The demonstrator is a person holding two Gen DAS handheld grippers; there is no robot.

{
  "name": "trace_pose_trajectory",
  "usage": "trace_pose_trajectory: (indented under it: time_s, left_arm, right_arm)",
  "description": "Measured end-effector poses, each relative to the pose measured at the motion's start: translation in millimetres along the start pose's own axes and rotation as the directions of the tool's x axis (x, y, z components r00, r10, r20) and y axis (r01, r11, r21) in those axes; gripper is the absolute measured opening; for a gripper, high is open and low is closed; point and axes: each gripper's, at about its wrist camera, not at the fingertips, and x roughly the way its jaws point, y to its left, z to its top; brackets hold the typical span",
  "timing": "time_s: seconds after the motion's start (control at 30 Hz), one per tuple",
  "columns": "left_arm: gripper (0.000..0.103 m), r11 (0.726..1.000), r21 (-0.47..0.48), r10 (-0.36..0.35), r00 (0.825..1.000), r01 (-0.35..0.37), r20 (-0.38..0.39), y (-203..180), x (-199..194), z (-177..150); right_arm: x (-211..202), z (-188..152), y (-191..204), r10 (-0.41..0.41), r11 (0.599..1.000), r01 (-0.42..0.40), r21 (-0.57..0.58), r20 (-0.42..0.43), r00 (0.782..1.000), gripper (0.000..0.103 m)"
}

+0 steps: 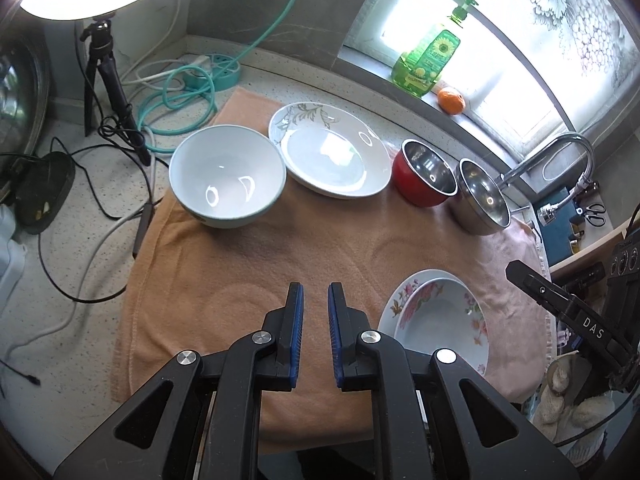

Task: Organize plates and bowls
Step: 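Move both tools up and over to the white leaf-pattern plate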

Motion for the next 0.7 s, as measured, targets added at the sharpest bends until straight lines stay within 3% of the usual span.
trace_pose_trajectory:
  time_s: [0.4,0.7]
  left_arm:
    - [0.011,1.000,-0.024,0.001,0.999,0.000,0.042,1,-12,11]
    - [0.011,0.997,0.065,0.046,0.997,-0.049,0.056,-6,-15,49]
  right_arm:
    - [8,4,10,0.046,0.999,-0.047,-0.016,-0.069,0.997,0.033]
    - [0,30,13,0.071,0.997,-0.071,-0.001,-0.045,0.996,0.033]
